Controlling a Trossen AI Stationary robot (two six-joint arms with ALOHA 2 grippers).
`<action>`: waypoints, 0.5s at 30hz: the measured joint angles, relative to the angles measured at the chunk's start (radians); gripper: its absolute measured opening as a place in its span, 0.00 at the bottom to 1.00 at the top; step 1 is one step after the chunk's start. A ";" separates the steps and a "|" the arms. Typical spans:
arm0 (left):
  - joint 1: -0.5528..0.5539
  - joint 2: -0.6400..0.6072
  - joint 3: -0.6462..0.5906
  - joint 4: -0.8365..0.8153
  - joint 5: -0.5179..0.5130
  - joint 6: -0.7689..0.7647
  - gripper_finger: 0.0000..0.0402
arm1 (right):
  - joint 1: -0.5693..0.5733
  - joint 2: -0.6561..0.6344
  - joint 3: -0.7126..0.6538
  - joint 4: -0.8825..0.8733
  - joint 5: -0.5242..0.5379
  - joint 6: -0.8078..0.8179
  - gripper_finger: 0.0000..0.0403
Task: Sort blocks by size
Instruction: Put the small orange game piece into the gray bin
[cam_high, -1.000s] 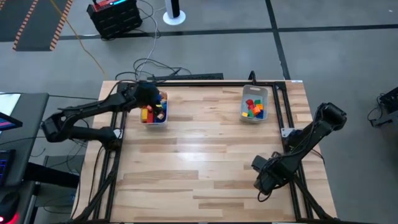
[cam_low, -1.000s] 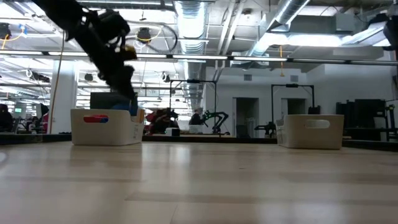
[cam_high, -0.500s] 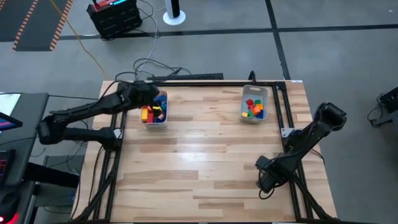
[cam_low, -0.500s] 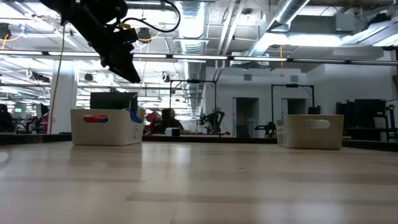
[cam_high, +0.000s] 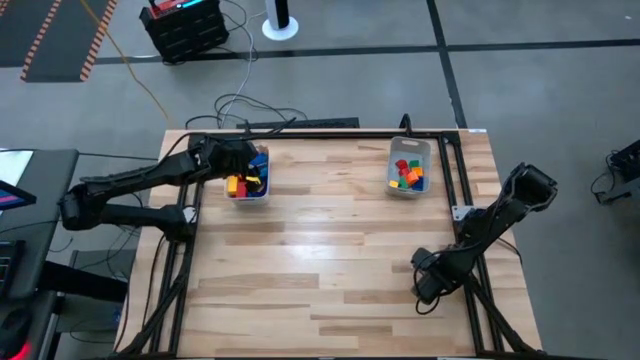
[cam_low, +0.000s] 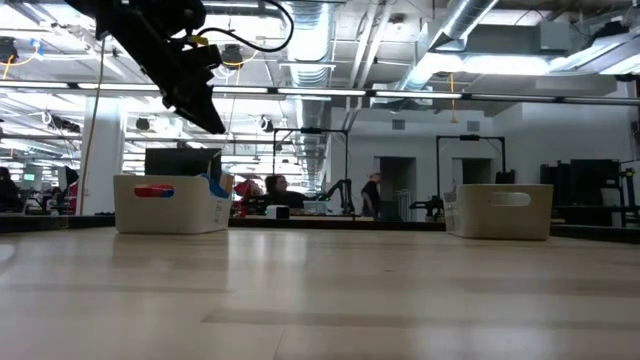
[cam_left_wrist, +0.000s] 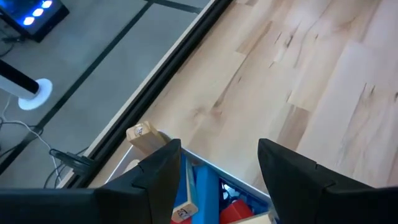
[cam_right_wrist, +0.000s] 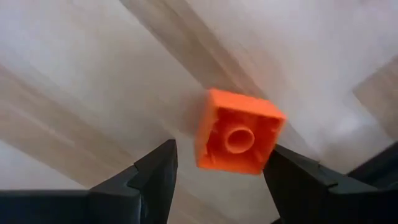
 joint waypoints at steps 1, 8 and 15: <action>0.000 0.000 0.000 -0.001 0.000 0.000 0.52 | -0.002 0.000 0.000 0.002 0.009 -0.005 0.64; -0.001 0.000 0.000 -0.015 0.000 -0.003 0.52 | -0.002 0.000 0.000 0.003 0.070 -0.016 0.61; -0.026 0.000 0.000 -0.017 0.000 0.007 0.52 | -0.017 -0.002 0.001 0.000 0.170 -0.022 0.39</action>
